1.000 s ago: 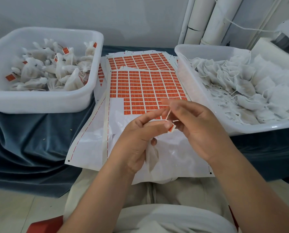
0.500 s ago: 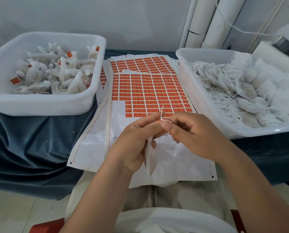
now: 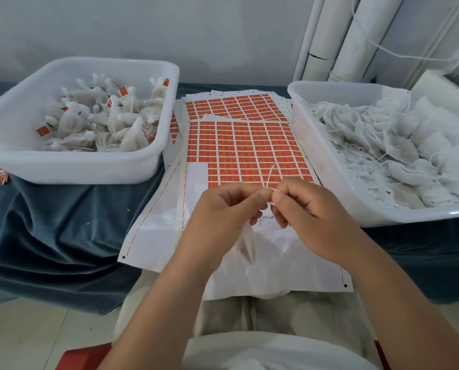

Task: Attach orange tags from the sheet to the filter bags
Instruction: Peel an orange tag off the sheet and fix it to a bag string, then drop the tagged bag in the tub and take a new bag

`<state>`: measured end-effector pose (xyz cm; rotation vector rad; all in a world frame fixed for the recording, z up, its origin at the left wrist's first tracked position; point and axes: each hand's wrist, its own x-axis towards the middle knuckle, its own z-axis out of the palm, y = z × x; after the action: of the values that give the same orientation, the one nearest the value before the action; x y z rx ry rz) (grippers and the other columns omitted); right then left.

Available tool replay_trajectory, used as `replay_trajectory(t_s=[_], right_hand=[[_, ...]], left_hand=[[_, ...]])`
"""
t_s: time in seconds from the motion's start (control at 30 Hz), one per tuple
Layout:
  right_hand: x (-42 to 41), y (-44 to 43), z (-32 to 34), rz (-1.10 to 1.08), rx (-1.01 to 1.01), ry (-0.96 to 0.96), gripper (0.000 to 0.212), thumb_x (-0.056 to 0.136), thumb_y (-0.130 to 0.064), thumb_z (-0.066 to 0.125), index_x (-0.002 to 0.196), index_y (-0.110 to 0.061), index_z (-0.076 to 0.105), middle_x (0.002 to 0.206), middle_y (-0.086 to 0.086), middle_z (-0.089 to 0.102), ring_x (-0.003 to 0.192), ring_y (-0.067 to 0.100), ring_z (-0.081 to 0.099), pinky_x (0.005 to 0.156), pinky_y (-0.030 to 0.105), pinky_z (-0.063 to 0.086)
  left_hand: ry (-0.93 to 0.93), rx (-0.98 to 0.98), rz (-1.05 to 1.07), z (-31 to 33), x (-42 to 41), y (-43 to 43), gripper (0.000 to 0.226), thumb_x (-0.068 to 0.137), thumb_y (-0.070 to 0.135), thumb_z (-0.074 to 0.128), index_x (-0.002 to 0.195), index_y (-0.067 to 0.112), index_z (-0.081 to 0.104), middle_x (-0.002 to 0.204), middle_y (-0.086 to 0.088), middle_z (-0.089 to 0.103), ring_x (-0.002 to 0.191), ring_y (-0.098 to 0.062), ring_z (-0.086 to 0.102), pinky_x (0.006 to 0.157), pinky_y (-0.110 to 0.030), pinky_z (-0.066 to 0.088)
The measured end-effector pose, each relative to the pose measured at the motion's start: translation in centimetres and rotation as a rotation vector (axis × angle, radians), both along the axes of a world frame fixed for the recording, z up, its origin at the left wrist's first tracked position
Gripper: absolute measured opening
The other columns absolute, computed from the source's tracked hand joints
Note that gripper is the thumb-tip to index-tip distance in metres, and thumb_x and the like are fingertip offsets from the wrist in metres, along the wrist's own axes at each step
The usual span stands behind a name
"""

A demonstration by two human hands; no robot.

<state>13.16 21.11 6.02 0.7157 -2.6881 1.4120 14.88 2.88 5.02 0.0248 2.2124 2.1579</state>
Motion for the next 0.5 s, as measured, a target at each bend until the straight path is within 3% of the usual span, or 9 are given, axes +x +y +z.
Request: replay_trajectory(t_s=[0.13,0.23,0.3,0.43,0.5], right_hand=[[0.2,-0.5,0.1,0.003,0.021,-0.007,0.035,0.11,-0.021,0.047,0.076,-0.025,0.054,0.071,-0.009,0.061,0.068,0.009,0.058,0.068,0.013,0.047],[0.4,-0.8,0.1,-0.021,-0.005,-0.019,0.036,0.107,-0.036,0.042,0.077,-0.024,0.058,0.074,-0.009,0.065,0.073,0.009,0.063,0.072,0.01,0.047],[0.5,-1.0,0.2,-0.029,-0.032,-0.047,0.042,0.101,-0.047,0.039,0.076,-0.021,0.061,0.074,-0.007,0.067,0.074,0.01,0.065,0.073,0.009,0.047],[0.5,-1.0,-0.1,-0.005,-0.04,-0.065,0.045,0.098,-0.049,0.039,0.077,-0.02,0.066,0.07,-0.005,0.068,0.07,0.01,0.066,0.07,0.01,0.048],[0.5,-1.0,-0.1,0.012,-0.043,-0.08,0.047,0.096,-0.052,0.039,0.078,-0.021,0.068,0.07,-0.006,0.069,0.07,0.01,0.067,0.069,0.01,0.049]], left_hand=[[0.058,-0.08,0.072,0.2,0.3,0.4,0.016,0.099,0.034,0.07,0.086,0.03,0.079,0.082,0.012,0.075,0.079,-0.003,0.069,0.068,-0.008,0.051],[0.123,-0.159,0.125,1.0,0.1,0.3,0.016,0.101,0.033,0.066,0.087,0.028,0.073,0.079,0.017,0.073,0.079,-0.001,0.069,0.066,-0.007,0.05],[0.134,-0.151,0.19,2.1,-0.6,-0.6,0.017,0.102,0.033,0.065,0.088,0.024,0.07,0.074,0.017,0.071,0.072,0.0,0.068,0.063,-0.009,0.051],[0.112,-0.079,0.297,5.3,-3.4,-4.2,0.02,0.102,0.034,0.064,0.087,0.022,0.069,0.071,0.008,0.071,0.064,-0.005,0.067,0.064,-0.021,0.053],[0.187,-0.095,0.352,6.9,-5.2,-6.4,0.02,0.102,0.035,0.064,0.089,0.022,0.071,0.071,0.007,0.073,0.061,-0.004,0.066,0.06,-0.017,0.052]])
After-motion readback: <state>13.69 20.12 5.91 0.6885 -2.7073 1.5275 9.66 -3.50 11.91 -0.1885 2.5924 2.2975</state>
